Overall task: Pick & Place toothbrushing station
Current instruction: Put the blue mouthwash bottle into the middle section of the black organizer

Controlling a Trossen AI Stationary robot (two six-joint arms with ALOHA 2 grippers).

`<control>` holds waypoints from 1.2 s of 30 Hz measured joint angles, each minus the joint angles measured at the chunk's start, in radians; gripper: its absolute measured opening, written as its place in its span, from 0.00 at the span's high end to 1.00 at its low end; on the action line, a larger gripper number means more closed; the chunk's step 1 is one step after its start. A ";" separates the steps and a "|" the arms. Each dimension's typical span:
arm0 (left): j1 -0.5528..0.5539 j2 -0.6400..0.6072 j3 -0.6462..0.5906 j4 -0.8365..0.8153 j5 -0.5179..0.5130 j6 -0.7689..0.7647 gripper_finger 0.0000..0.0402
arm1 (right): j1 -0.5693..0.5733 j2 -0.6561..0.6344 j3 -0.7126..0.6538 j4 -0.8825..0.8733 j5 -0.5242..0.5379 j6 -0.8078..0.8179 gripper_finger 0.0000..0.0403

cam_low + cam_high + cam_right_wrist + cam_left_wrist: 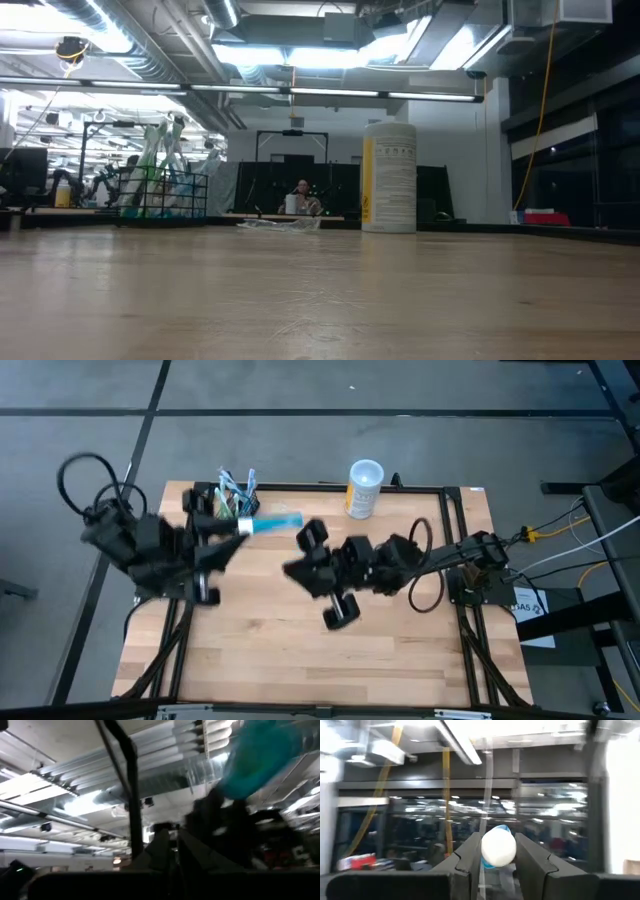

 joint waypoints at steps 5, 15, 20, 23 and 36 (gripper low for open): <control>-0.003 -0.013 0.002 -0.003 -0.036 0.027 0.78 | 0.010 0.001 -0.001 -0.047 0.029 0.007 0.90; -0.083 -0.052 -0.001 -0.110 -0.608 0.217 0.78 | 0.084 0.001 -0.001 -0.170 0.098 0.031 0.90; -0.097 -0.086 -0.001 -0.232 -0.750 0.208 0.78 | 0.148 0.001 -0.001 -0.198 0.160 -0.001 0.90; -0.084 -0.098 -0.001 -0.244 -0.750 0.117 0.78 | 0.191 0.001 -0.001 -0.204 0.217 -0.027 0.90; 0.216 -0.091 -0.002 -0.679 0.069 -0.273 0.78 | 0.409 -0.028 0.000 -0.167 0.418 -0.228 0.90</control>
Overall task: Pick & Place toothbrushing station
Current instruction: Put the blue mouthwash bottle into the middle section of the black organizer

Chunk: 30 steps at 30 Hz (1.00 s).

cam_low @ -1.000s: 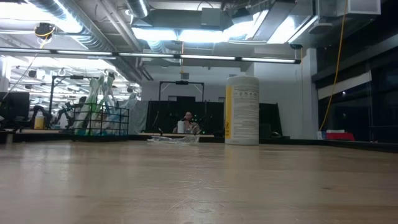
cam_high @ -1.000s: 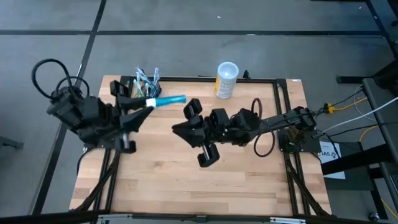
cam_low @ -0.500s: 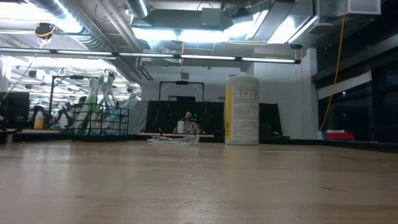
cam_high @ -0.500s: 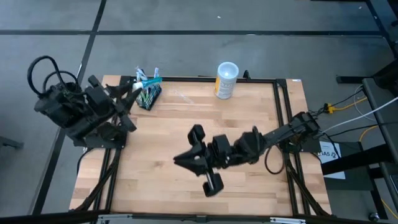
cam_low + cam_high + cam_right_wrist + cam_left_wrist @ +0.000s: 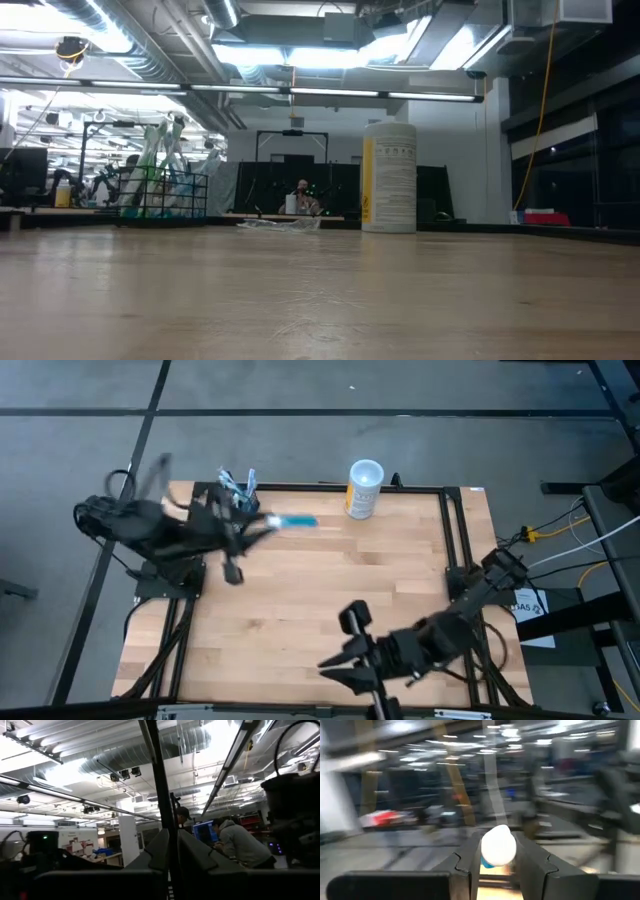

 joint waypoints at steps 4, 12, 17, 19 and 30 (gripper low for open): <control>0.130 0.082 0.000 -0.025 0.223 -0.067 0.78 | 0.064 -0.008 0.000 0.014 0.055 -0.066 0.90; 0.494 0.190 -0.001 -0.267 0.173 -0.240 0.78 | 0.174 -0.013 0.000 0.070 0.196 -0.193 0.90; 0.715 0.203 -0.001 -0.483 0.143 -0.366 0.78 | 0.225 -0.014 0.000 0.130 0.246 -0.276 0.90; 0.782 0.203 -0.001 -0.559 0.143 -0.393 0.78 | 0.238 -0.014 0.000 0.146 0.254 -0.304 0.90; 1.016 0.197 -0.005 -0.917 0.185 -0.573 0.78 | 0.277 -0.015 0.000 0.190 0.265 -0.397 0.90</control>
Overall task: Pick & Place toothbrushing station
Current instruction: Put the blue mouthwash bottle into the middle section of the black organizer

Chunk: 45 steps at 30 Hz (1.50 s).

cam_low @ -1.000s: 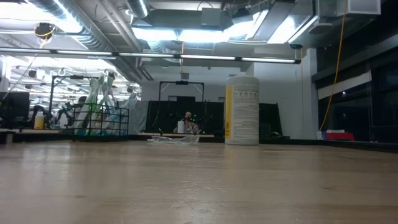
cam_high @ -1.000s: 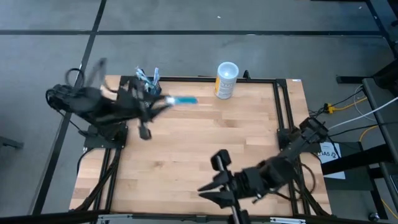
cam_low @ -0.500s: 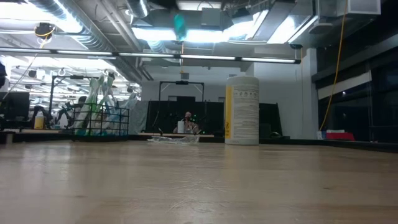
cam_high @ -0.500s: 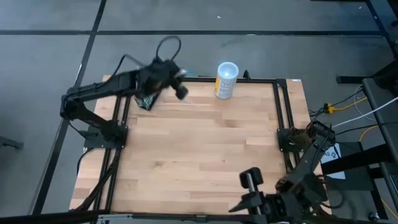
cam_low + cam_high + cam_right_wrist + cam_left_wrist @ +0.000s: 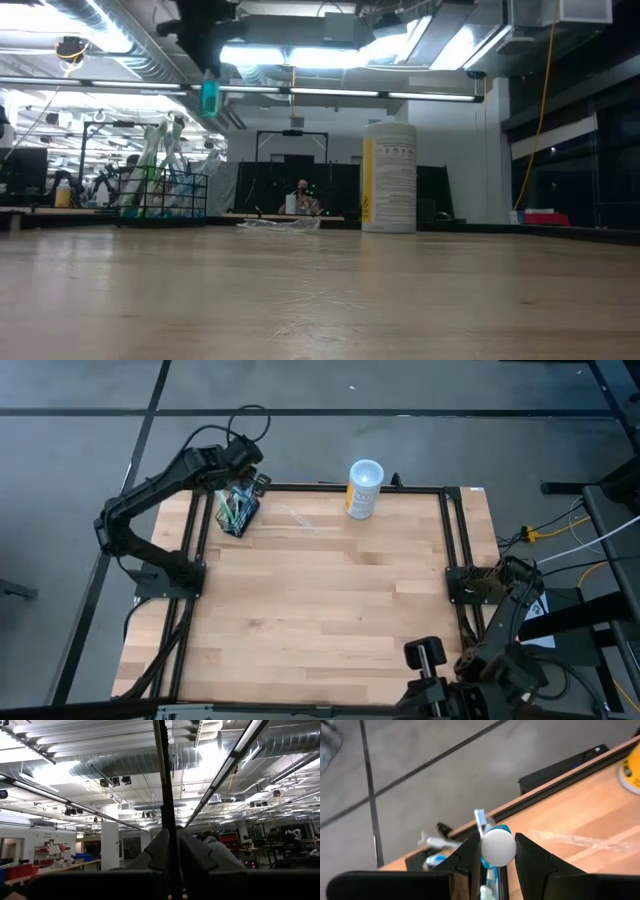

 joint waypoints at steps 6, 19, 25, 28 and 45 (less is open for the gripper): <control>0.043 -0.001 -0.009 -0.085 -0.027 -0.113 0.78 | 0.022 0.000 0.000 0.027 0.000 -0.053 0.90; 0.139 -0.151 -0.347 0.079 0.065 -0.193 0.78 | 0.049 0.000 0.000 0.059 0.000 -0.112 0.90; 0.179 -0.186 -0.447 0.195 0.130 -0.209 0.78 | 0.049 0.000 0.000 0.083 0.012 -0.104 0.90; 0.190 -0.185 -0.460 0.197 0.115 -0.203 0.78 | 0.049 0.000 0.000 0.089 0.013 -0.105 0.90; 0.234 -0.167 -0.460 0.171 0.107 -0.195 0.78 | 0.049 0.000 0.000 0.096 0.042 -0.109 0.90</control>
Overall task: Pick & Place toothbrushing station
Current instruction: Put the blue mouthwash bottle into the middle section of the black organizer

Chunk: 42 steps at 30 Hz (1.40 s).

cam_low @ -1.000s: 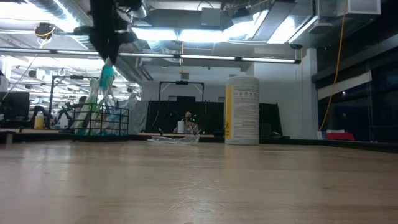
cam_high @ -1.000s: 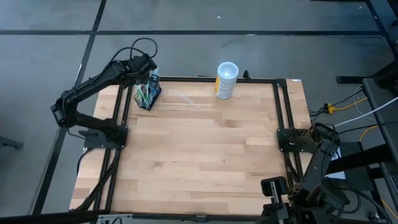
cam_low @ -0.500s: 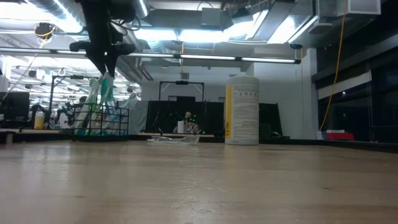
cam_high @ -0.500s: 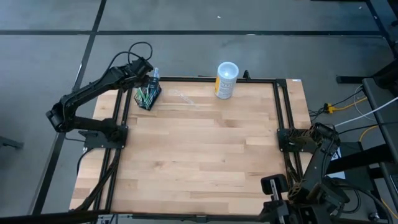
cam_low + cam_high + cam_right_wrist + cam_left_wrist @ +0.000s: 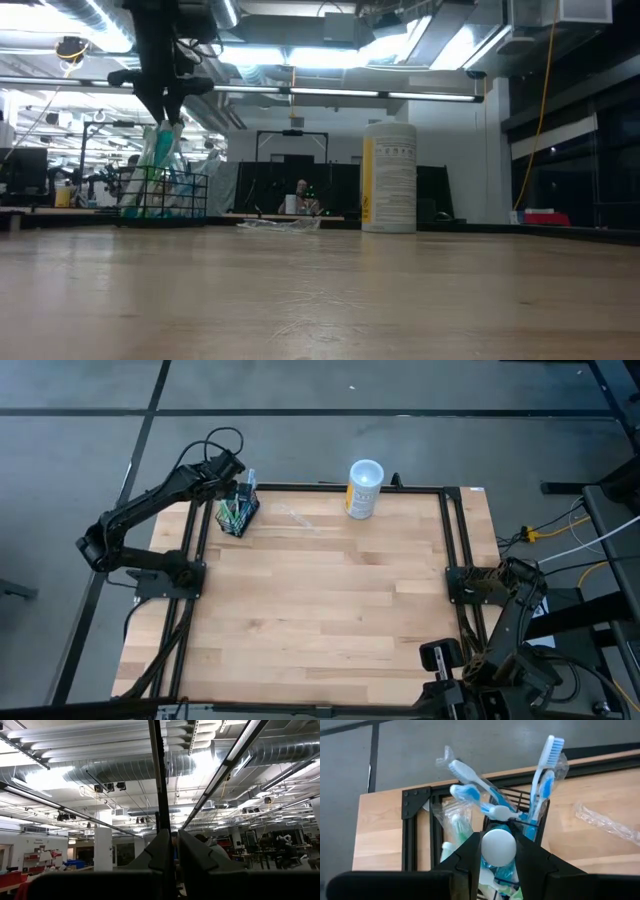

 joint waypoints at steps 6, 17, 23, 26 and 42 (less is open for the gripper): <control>-0.002 0.042 0.000 -0.002 0.016 0.011 0.78 | 0.000 0.000 0.000 0.000 0.000 0.001 0.90; -0.002 0.057 0.000 -0.002 -0.015 0.000 0.78 | 0.010 0.001 0.000 0.013 0.001 -0.005 0.90; -0.002 0.065 0.000 -0.001 -0.010 0.004 0.78 | 0.010 0.001 0.000 0.015 0.018 -0.006 0.90; -0.002 0.078 0.000 0.000 -0.009 0.023 0.78 | 0.012 0.001 0.000 0.015 0.018 -0.006 0.90; -0.002 0.141 0.000 0.014 -0.008 0.024 0.78 | 0.046 0.001 0.000 0.061 0.023 -0.055 0.90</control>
